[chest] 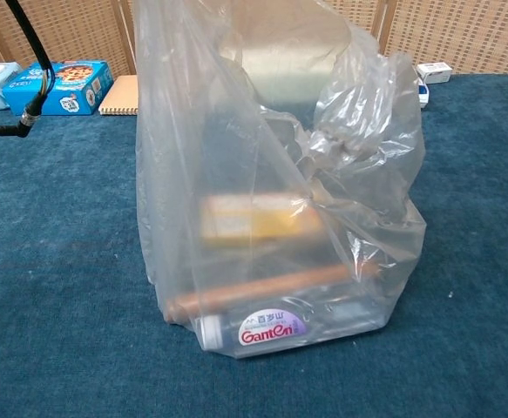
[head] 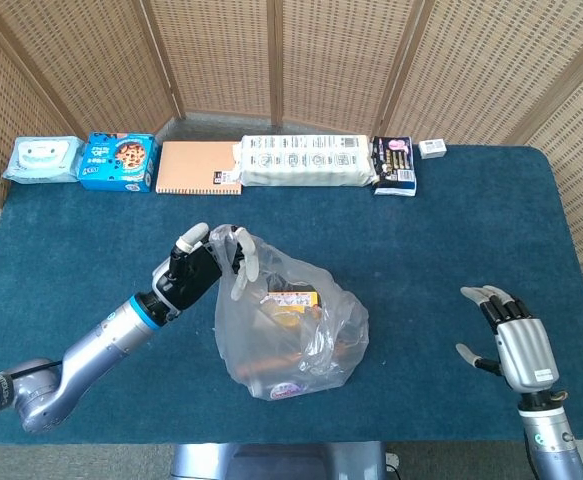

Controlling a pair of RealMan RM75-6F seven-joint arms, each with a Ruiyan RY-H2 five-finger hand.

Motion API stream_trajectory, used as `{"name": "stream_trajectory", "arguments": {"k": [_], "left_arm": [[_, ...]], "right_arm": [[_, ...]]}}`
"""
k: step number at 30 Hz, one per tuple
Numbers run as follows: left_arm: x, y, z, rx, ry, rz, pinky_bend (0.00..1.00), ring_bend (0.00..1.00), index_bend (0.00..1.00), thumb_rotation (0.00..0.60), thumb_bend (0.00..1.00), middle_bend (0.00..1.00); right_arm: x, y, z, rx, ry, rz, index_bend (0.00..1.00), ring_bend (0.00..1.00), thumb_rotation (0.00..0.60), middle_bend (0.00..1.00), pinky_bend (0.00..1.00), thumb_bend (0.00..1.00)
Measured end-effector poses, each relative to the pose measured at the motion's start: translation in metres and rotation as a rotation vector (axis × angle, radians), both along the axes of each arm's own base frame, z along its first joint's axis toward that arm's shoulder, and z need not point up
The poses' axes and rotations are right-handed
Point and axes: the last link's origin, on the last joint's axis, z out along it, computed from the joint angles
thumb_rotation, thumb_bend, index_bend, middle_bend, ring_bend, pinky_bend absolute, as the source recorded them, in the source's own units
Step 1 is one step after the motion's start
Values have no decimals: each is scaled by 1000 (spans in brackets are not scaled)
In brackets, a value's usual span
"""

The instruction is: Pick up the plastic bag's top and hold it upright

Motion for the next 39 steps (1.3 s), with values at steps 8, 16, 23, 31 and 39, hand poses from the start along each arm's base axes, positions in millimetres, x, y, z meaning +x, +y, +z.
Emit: {"name": "stream_trajectory", "arguments": {"k": [8,16,23,31,39], "left_arm": [[3,3,-4,-17,-2,8,665,629,439,0,382,565],[14,7,-12,-30,2,2,645,629,439,0,383,566],[32,13,-23,-44,15,-16,645,630,439,0,383,566],[42,14,-31,-54,22,-28,638,629,439,0,383,566],[45,16,-35,-53,32,-30,635,629,440,0,382,567]], "right_arm": [[10,-4,-14,-13,-32,52,166,208,600,250,244,138],[31,-15,-30,3,-85,124,166,207,600,248,243,131],[55,-26,-45,30,-175,171,166,207,600,247,242,127],[73,-34,-53,56,-237,203,166,207,600,248,242,126],[91,-43,-63,74,-326,231,166,207,600,248,235,121]]}}
